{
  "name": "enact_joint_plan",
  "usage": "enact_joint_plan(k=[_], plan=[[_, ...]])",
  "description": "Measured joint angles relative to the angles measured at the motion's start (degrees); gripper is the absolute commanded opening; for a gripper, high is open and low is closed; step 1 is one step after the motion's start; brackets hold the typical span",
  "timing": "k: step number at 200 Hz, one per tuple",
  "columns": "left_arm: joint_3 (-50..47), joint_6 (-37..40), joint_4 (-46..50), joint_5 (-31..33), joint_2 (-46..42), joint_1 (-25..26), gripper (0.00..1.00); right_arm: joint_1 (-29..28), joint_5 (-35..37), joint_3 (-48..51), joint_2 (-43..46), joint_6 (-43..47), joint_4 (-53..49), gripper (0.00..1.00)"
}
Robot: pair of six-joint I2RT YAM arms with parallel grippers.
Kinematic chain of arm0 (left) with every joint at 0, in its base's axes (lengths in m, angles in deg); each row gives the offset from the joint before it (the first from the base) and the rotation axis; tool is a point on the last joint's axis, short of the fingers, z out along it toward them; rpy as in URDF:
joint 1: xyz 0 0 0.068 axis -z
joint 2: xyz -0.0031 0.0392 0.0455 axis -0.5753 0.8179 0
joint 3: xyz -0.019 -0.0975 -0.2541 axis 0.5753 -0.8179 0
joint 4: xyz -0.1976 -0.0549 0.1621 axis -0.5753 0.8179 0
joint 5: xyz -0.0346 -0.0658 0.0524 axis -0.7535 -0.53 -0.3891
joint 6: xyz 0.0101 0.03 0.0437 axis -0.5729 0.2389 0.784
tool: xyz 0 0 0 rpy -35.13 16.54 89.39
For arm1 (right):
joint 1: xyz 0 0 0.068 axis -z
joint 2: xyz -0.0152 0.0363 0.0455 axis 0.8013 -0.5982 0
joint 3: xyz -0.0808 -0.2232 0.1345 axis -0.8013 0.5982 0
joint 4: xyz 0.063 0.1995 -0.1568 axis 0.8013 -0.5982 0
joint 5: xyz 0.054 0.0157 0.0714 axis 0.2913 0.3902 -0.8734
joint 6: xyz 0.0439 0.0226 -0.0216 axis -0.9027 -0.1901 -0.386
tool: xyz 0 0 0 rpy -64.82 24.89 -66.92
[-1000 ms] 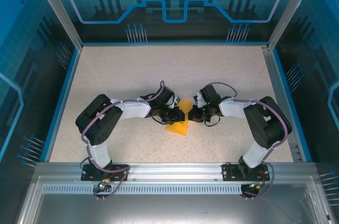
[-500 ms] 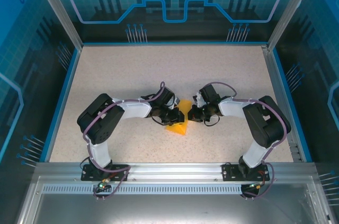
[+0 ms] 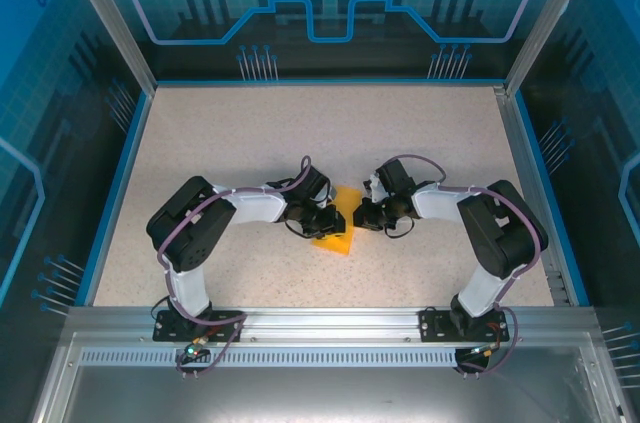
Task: Fold a paper plane with a square sheet of paper (pick it up from the middle)
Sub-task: Fold the triangle a second time at the center of the table.
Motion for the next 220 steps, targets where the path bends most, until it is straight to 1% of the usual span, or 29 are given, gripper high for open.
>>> enact_joint_plan(k=[21, 38, 65, 85, 121, 185, 220], plan=[[0.0, 0.0, 0.2, 0.2, 0.0, 0.0, 0.22, -0.1, 0.0, -0.1, 0.2, -0.1, 0.0, 0.23], [0.0, -0.2, 0.2, 0.4, 0.0, 0.1, 0.22, -0.1, 1.4, 0.0, 2.1, -0.7, -0.5, 0.24], [0.0, -0.2, 0.2, 0.5, 0.0, 0.2, 0.21, -0.4, 3.2, 0.9, 8.4, -1.7, -0.7, 0.17], [0.0, -0.2, 0.3, 0.7, 0.0, 0.2, 0.21, -1.8, 3.3, 0.9, 10.2, -2.5, -0.5, 0.12], [0.0, -0.2, 0.4, 0.9, 0.0, 0.3, 0.20, -4.4, 3.2, 1.7, 8.3, -4.0, -0.4, 0.08], [0.0, -0.2, 0.6, 1.1, 0.0, 0.3, 0.18, -4.4, 3.2, 1.3, 1.8, -4.3, 0.0, 0.07], [0.0, -0.2, 1.0, 1.3, -0.1, 0.3, 0.20, -4.4, 2.8, 0.4, 0.9, -4.3, -0.5, 0.07]])
